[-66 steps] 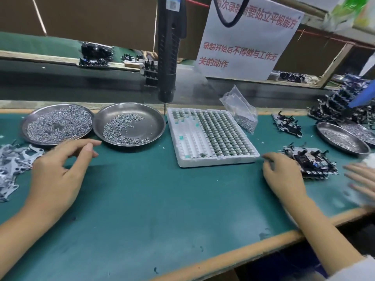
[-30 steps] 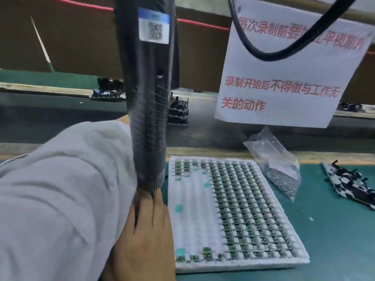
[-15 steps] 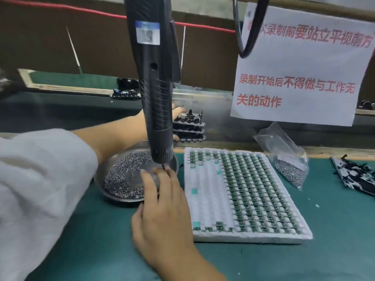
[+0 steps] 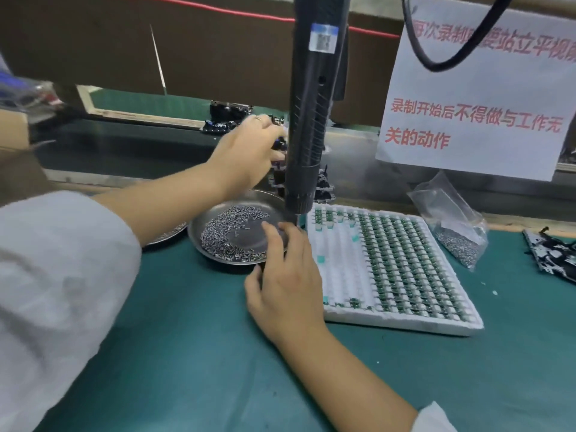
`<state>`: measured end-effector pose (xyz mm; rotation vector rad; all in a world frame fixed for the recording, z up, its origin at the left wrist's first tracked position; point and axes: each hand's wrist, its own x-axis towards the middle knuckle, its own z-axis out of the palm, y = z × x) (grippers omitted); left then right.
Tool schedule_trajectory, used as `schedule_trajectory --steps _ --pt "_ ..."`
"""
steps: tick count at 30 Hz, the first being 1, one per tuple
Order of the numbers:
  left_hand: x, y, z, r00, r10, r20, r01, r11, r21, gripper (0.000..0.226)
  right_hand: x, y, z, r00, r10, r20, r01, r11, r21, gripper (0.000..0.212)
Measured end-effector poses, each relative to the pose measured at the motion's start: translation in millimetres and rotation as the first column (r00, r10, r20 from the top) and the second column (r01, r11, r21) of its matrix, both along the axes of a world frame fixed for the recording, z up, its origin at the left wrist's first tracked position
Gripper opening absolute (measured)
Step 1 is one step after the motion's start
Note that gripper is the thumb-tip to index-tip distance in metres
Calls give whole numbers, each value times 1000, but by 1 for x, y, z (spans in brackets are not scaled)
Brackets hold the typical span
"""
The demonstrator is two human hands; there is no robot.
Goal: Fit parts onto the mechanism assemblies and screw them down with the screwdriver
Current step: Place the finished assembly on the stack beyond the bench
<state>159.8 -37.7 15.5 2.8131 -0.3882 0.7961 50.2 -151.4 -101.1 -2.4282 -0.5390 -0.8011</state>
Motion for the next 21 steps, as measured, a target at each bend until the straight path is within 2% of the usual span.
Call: schedule_trajectory --steps 4,7,9,11,13,15,18,19,21 --pt "-43 53 -9 994 69 83 -60 992 -108 36 -1 0 2 998 -50 37 49 999 24 58" --pt "-96 84 -23 987 9 159 10 993 -119 37 -1 -1 2 992 -85 92 79 995 68 53" --pt "-134 95 -37 983 -36 180 54 994 -97 31 -4 -4 3 994 0 113 -22 980 197 44" --pt "-168 96 -51 984 -78 162 89 994 -62 29 -9 -7 5 975 175 135 -212 914 345 35" --pt "-196 91 -67 981 -152 120 154 988 -6 32 -16 -12 6 940 282 193 -335 872 356 31" --pt "-213 86 -82 964 -259 64 257 966 38 29 -24 -16 6 889 410 202 -452 856 251 29" --pt "-217 84 -97 932 -362 -23 363 930 61 26 -35 -19 3 801 596 58 -590 801 -100 35" --pt "-216 86 -99 927 -373 -51 375 925 59 27 -36 -18 1 790 614 -1 -599 771 -215 39" --pt "-213 92 -102 926 -368 -84 373 926 51 32 -35 -15 -2 800 595 -76 -582 737 -344 43"
